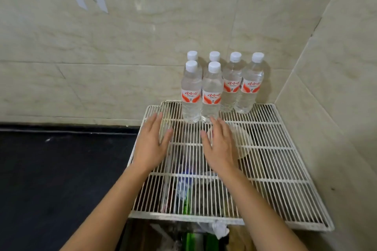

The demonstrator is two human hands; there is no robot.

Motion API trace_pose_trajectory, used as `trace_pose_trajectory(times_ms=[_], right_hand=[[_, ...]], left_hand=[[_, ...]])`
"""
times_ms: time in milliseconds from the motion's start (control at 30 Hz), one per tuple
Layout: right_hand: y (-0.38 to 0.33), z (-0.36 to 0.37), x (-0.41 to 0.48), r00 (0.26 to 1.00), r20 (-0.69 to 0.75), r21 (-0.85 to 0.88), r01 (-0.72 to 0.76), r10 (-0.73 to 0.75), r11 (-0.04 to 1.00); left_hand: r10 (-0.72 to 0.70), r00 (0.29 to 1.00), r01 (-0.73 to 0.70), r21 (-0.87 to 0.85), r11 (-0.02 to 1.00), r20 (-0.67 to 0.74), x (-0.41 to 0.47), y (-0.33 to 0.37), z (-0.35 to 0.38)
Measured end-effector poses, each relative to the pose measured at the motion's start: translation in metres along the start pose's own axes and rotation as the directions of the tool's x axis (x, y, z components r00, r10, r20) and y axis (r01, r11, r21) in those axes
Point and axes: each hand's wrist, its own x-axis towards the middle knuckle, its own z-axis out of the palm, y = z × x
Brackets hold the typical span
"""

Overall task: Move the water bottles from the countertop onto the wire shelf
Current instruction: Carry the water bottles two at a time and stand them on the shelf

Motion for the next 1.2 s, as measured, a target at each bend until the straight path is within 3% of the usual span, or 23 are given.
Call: trace_pose_trajectory(times_ms=[67,233,467,700,900,1000,1100,1200], right_hand=[[-0.006,0.004,-0.021,0.997,0.043,-0.013,0.065,-0.064,0.998],[-0.051,0.028,-0.062,0.962,0.125,0.069,0.236,-0.243,0.969],[-0.150,0.084,-0.123,0.808,0.210,0.166,0.525,-0.550,0.835],[-0.252,0.161,-0.218,0.689,0.272,0.236,0.629,-0.672,0.741],[-0.395,0.256,-0.298,0.611,0.271,0.299,0.681,-0.744,0.669],[-0.458,0.292,-0.337,0.537,0.287,0.332,0.721,-0.793,0.608],[-0.497,0.322,-0.361,0.453,0.277,0.325,0.786,-0.847,0.526],[-0.517,0.356,-0.367,0.423,0.310,0.306,0.804,-0.851,0.510]], left_hand=[[-0.030,0.993,0.039,0.076,0.996,-0.116,-0.042,-0.010,-0.023],[-0.266,0.928,0.313,0.162,0.936,-0.260,-0.130,-0.027,-0.072],[-0.292,0.860,0.455,0.369,0.811,-0.418,-0.227,-0.076,-0.142],[-0.438,0.730,0.628,0.260,0.734,-0.525,-0.328,-0.172,-0.228],[-0.552,0.611,0.727,0.126,0.675,-0.568,-0.413,-0.269,-0.329],[-0.589,0.573,0.761,0.105,0.640,-0.569,-0.444,-0.306,-0.373],[-0.621,0.529,0.790,0.071,0.608,-0.578,-0.462,-0.342,-0.405],[-0.648,0.501,0.813,0.055,0.580,-0.574,-0.464,-0.383,-0.427]])
